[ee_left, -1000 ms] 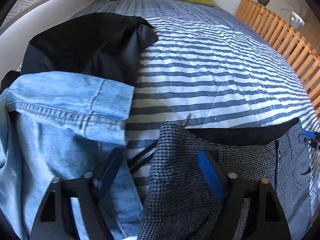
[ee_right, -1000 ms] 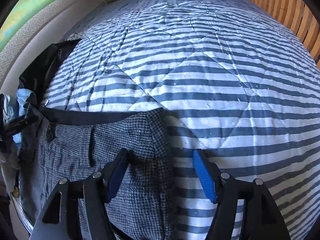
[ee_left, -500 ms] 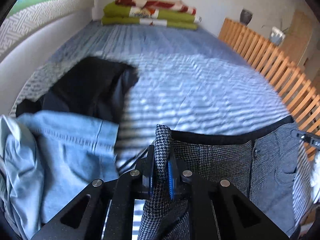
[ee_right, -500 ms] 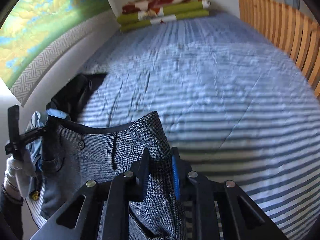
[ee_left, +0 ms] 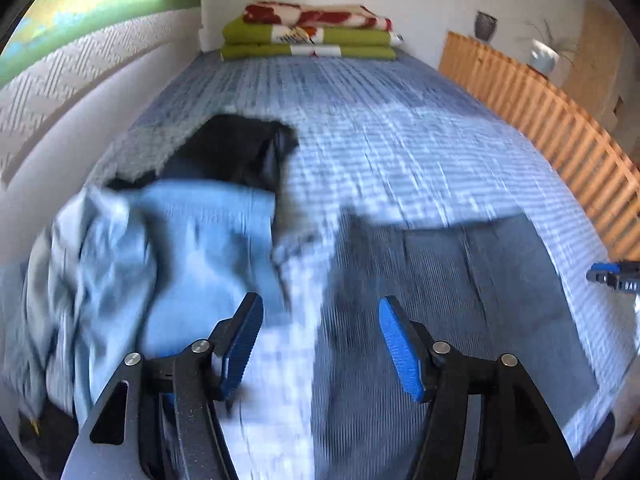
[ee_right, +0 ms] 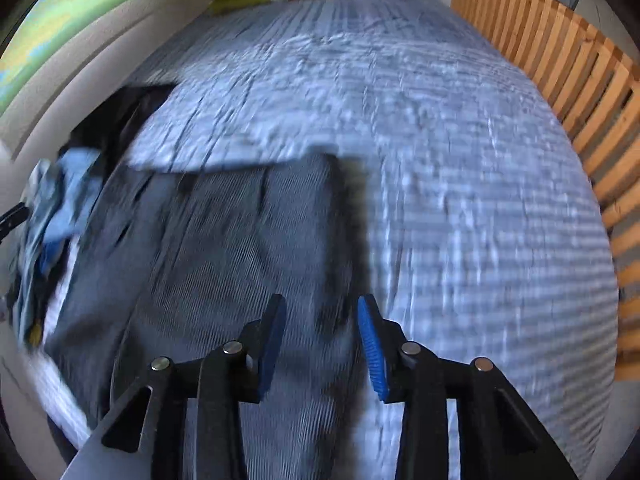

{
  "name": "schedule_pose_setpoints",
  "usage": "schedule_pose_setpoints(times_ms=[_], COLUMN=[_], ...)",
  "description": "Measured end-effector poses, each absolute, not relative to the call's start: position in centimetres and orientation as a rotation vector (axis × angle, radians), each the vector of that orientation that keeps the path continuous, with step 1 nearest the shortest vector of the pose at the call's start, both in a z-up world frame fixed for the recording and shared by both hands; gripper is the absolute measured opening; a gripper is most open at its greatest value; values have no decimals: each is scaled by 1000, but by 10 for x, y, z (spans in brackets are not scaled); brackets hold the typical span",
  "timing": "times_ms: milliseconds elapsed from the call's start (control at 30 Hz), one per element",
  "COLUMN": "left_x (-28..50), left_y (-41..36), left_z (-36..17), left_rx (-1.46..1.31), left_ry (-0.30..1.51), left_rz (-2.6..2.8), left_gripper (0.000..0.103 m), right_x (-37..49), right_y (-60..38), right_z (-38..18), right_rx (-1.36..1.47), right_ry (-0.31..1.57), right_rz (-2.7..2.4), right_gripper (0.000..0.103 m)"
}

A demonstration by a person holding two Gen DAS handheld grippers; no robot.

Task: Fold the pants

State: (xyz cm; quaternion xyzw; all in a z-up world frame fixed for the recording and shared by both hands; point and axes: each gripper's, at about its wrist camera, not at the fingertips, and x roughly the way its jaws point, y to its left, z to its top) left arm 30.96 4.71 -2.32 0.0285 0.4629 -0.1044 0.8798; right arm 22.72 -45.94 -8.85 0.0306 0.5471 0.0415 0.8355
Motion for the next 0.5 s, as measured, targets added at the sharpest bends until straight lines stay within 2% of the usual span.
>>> schedule_pose_setpoints(times_ms=[67,133,267,500], left_x=[267,226,166,126], left_y=[53,58,62,74], left_z=[-30,-43,-83,-123], left_rx=[74,103,179,179], left_ry=[980,997,1068,1096], left_rz=[-236,-245,-232,-176], left_gripper=[67,73,74,74], right_x=[187,155,104,68], right_y=[-455,-452,-454,-410], right_z=[-91,-95,-108,-102], right_rx=[68,63,89,65], right_ry=[1177,1186,1212,1173], right_rz=[127,136,118,209], right_gripper=[36,38,40,40])
